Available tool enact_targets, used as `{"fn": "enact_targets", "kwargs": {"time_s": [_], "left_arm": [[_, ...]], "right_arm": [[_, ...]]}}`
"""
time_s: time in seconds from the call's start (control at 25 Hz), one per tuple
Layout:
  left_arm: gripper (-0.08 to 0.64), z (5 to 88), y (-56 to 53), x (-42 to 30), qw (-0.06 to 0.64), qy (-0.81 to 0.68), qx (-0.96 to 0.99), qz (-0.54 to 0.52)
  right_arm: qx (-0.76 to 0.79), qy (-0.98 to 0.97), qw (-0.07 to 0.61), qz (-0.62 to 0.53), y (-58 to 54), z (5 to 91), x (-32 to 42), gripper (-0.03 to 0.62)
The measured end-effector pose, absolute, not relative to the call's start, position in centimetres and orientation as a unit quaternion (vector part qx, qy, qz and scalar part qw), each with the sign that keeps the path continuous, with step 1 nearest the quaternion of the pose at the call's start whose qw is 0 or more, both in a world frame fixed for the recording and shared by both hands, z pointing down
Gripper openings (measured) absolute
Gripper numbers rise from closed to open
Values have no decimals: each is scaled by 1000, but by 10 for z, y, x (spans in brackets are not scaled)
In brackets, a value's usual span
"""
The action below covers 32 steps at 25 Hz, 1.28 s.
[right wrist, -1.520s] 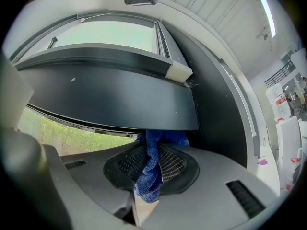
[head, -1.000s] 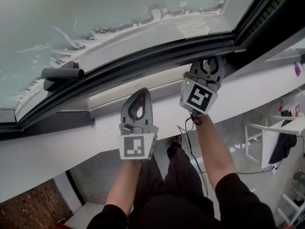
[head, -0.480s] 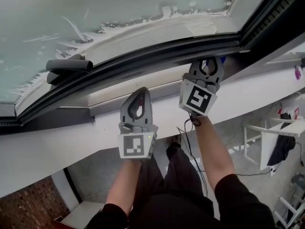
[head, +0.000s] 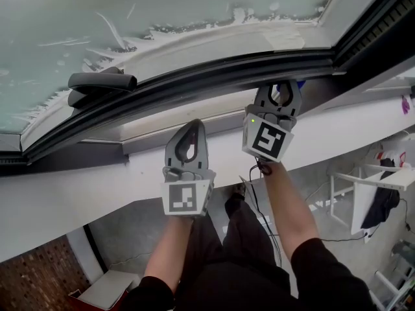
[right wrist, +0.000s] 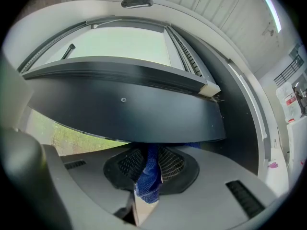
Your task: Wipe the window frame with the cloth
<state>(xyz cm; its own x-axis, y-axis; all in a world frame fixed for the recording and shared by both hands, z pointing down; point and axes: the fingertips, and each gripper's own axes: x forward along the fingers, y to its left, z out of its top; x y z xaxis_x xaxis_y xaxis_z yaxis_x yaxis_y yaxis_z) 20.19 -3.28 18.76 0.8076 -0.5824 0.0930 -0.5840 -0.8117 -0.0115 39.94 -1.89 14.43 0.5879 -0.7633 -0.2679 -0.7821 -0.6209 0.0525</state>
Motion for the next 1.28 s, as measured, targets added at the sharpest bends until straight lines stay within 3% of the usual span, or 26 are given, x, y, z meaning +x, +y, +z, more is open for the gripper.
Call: {"fn": "enact_targets", "kwargs": {"time_s": [1.28], "left_arm": [[5,197,-59,171,16,-346,936,58]], "right_arm": [[-858,492,33,143,-44,145,338,49]]}}
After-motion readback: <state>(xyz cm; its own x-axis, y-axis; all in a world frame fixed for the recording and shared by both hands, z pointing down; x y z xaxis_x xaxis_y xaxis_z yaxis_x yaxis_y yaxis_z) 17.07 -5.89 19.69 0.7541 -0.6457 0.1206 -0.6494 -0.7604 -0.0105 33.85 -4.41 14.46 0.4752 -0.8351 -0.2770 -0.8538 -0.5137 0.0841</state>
